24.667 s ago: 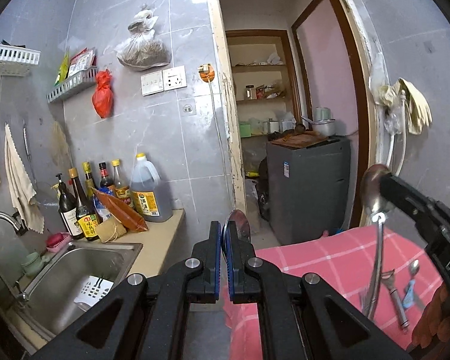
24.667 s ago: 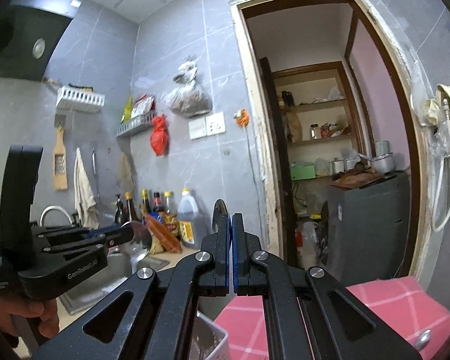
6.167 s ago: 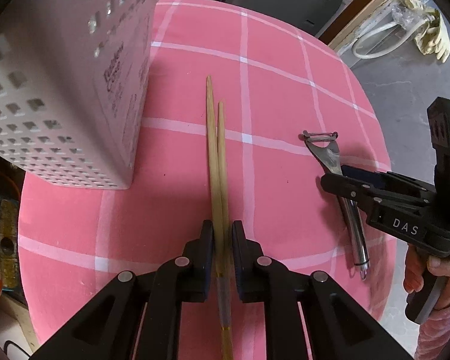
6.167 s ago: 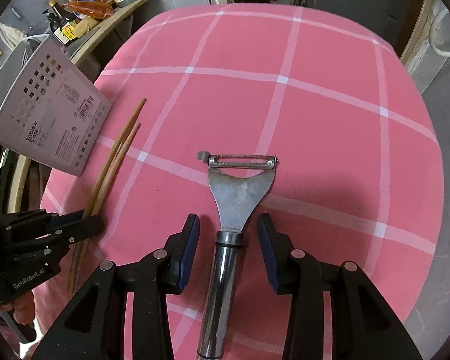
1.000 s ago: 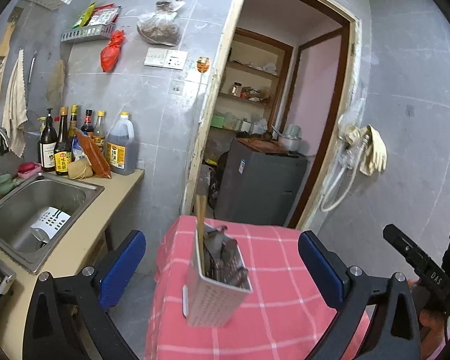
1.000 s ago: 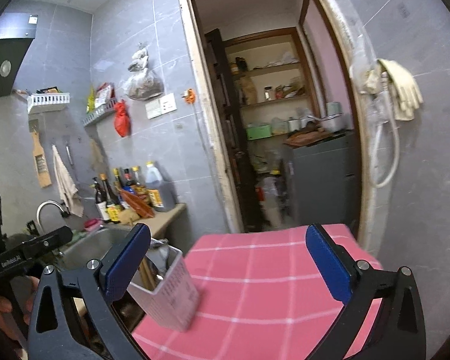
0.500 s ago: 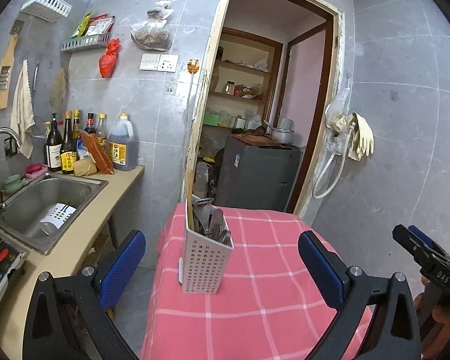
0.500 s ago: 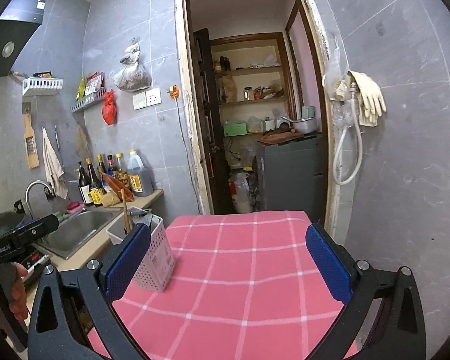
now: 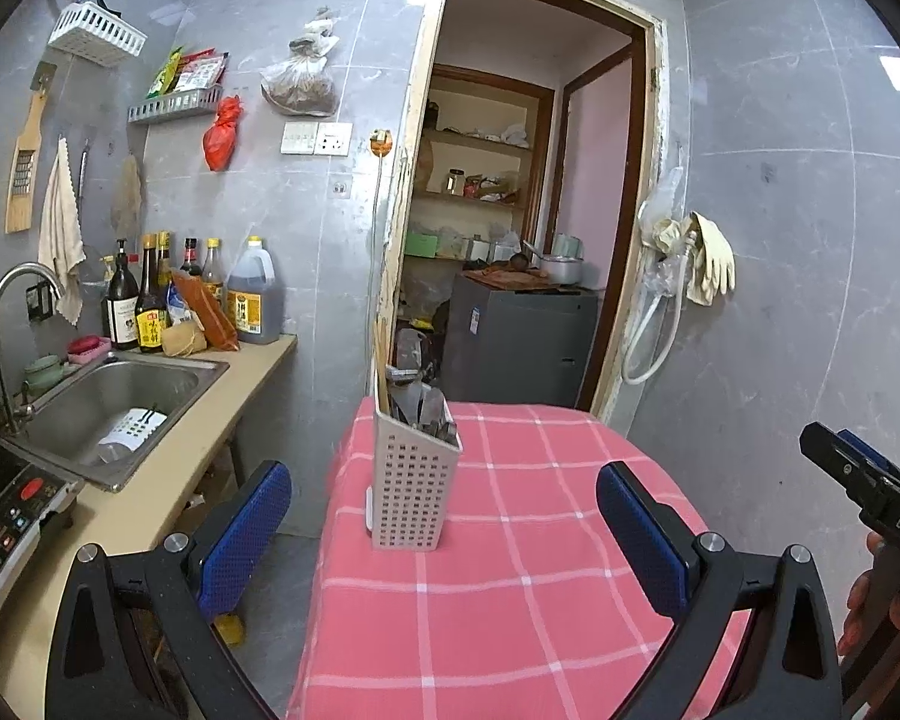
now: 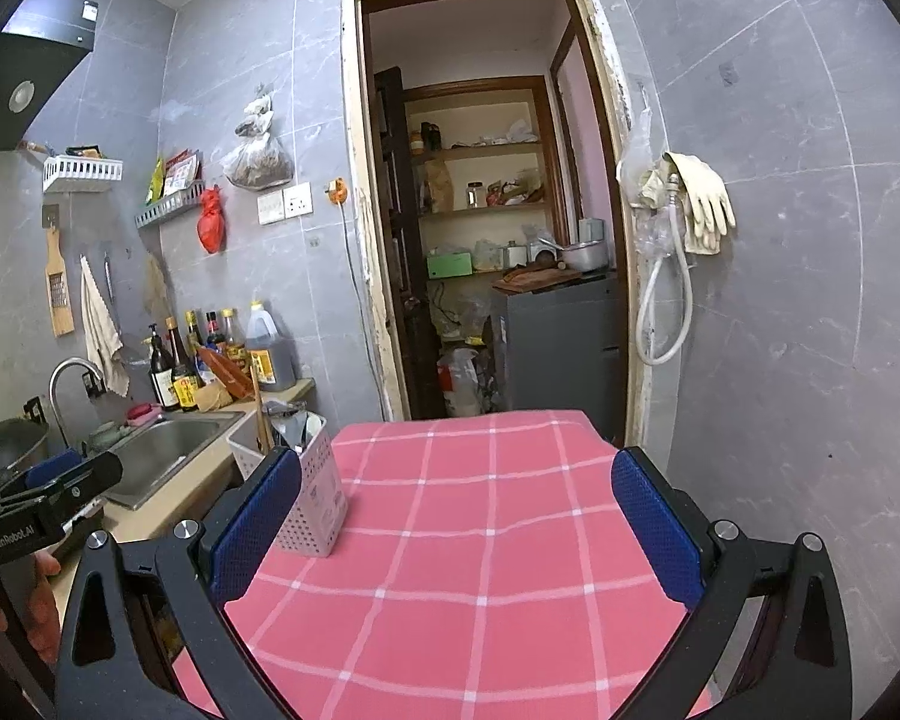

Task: Organize utensils

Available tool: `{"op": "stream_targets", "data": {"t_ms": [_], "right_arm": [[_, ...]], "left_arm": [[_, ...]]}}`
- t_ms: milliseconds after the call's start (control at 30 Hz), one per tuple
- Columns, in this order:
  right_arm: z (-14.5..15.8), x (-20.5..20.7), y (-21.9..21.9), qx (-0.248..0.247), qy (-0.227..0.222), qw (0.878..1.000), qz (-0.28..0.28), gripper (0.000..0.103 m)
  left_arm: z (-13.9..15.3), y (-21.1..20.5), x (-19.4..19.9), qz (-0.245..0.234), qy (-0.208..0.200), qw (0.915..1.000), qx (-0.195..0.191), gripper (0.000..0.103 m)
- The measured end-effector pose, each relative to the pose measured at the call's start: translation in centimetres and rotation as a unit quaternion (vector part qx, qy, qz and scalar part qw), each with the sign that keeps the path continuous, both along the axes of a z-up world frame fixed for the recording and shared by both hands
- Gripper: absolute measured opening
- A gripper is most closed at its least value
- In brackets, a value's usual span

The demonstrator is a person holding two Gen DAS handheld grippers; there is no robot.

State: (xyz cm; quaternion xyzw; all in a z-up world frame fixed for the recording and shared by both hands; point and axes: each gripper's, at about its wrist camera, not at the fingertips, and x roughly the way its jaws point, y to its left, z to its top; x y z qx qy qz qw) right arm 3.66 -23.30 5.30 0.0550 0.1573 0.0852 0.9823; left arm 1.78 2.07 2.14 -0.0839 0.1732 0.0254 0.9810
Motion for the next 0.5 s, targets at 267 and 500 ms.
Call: {"op": "stream_targets", "data": {"t_ms": [267,500], "right_arm": [[-1.1,-1.9,-0.3,-0.020,0.003,1.000,-0.020,0.102],[-1.7,-2.8,-0.4,-0.026,0.004,0.999,-0.032,0.102]], "left_arm": [[-1.3,-0.5,-0.9,0.002,0.008,0.9999,-0.007,0.103],[-2.2,-1.0,-1.6,0.003,0.002,0.9998,0.019,0.102]]}}
